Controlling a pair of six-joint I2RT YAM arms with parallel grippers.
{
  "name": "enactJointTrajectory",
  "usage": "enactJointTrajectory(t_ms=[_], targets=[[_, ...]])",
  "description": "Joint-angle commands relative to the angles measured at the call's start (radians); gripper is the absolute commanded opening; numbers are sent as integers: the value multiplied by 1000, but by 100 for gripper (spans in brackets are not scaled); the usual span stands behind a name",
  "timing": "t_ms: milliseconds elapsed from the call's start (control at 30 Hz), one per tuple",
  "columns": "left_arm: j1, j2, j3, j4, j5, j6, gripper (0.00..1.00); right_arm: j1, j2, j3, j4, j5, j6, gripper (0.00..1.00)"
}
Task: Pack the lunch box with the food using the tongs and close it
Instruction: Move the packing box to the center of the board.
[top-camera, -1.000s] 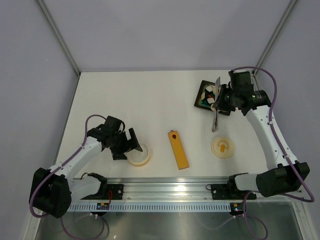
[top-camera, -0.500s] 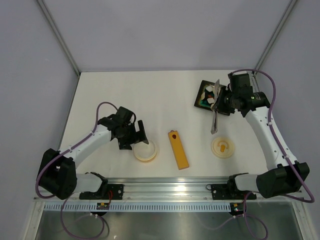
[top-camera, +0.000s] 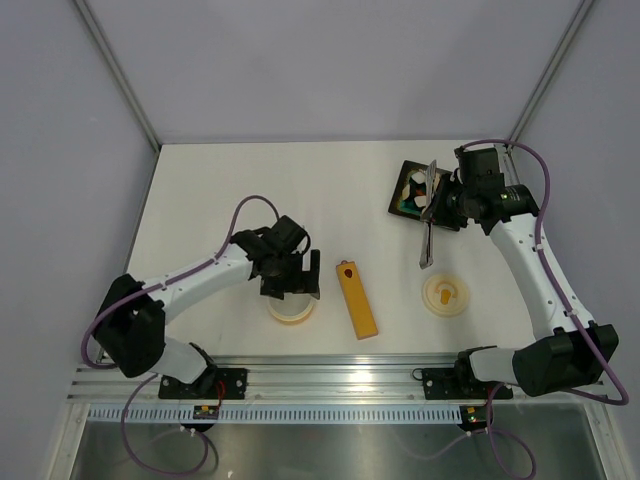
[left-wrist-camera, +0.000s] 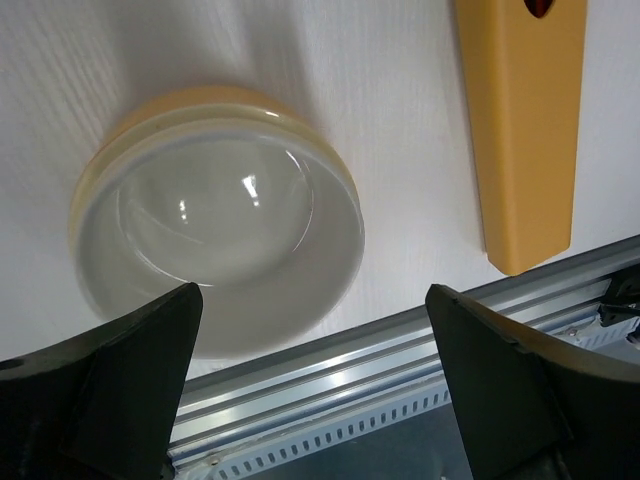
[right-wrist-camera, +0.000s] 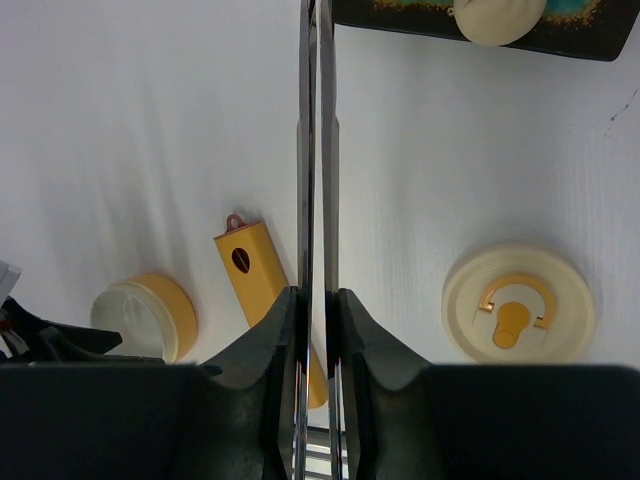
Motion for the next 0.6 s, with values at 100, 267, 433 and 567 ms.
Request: enactJointTrajectory(t_ms=[100,267,433,567], targets=[[2,134,84,128,112,19,99,4,-34,1,29,-23,-3,24],[2,251,210,158,45,67,99,3,-40,-5,30,-21,-3,24],[32,343,336,161,-50,105,99,5,-49,-28,16,24,-11,26],[58,432,454,164,-67,140,99,3,-49,-43,-12,118,-23,27]])
